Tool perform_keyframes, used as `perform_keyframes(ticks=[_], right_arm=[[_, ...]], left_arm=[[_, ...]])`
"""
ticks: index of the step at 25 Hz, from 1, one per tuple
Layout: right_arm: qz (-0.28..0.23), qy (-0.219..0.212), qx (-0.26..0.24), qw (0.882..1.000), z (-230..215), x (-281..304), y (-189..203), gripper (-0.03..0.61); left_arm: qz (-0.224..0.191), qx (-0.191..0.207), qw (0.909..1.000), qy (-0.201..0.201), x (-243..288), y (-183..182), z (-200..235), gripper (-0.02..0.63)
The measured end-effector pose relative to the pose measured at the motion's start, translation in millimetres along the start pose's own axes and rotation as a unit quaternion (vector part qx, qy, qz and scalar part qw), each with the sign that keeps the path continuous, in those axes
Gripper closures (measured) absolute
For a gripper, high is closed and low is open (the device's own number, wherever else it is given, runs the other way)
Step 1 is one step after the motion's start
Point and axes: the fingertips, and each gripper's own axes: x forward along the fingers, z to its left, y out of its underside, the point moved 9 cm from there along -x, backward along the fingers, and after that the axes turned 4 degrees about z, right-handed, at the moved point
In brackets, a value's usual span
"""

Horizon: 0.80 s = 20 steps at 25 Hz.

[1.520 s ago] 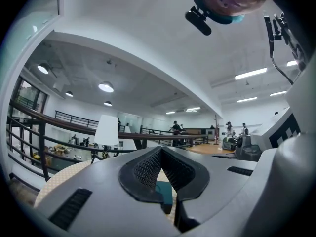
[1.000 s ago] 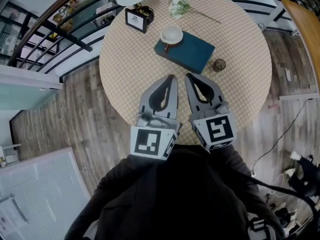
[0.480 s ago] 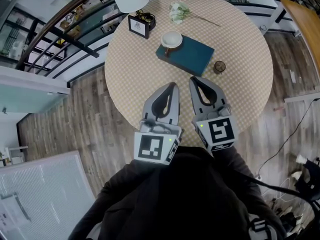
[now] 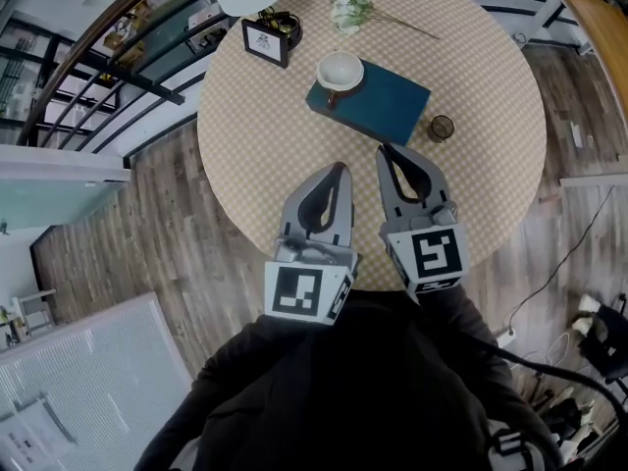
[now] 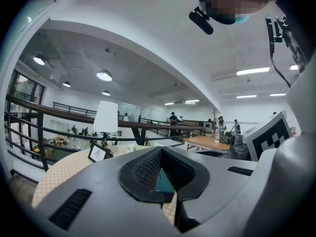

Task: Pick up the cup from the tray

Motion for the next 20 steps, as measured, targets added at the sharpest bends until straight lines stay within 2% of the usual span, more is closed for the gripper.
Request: perform_keyframes(ticks=[8, 14, 15, 17, 20], right_arm=[[0.054, 0.014, 0.021, 0.998, 22.2, 81.7, 19.0, 0.568], [0.111, 0.084, 0.052, 0.989, 31.1, 141.9, 45.1, 0.566], [0.119, 0.097, 0.059, 0.986, 31.9, 149.1, 49.1, 0.557], [0.133, 0.115, 0.068, 0.982, 34.0, 161.4, 55.7, 0.462], [0.142, 0.137, 0.073, 0.978, 37.4, 176.2, 61.6, 0.454]], left_arm=[[0.04, -0.04, 0.9984, -0.005, 23.8, 14.1, 77.7, 0.609], [0.092, -0.06, 0.9938, 0.018, 44.7, 41.1, 137.8, 0.609], [0.101, -0.064, 0.9925, 0.025, 49.2, 46.0, 145.4, 0.609], [0.117, -0.075, 0.9897, 0.035, 58.2, 54.0, 158.6, 0.609], [0.127, -0.086, 0.9872, 0.044, 69.2, 61.8, 176.0, 0.609]])
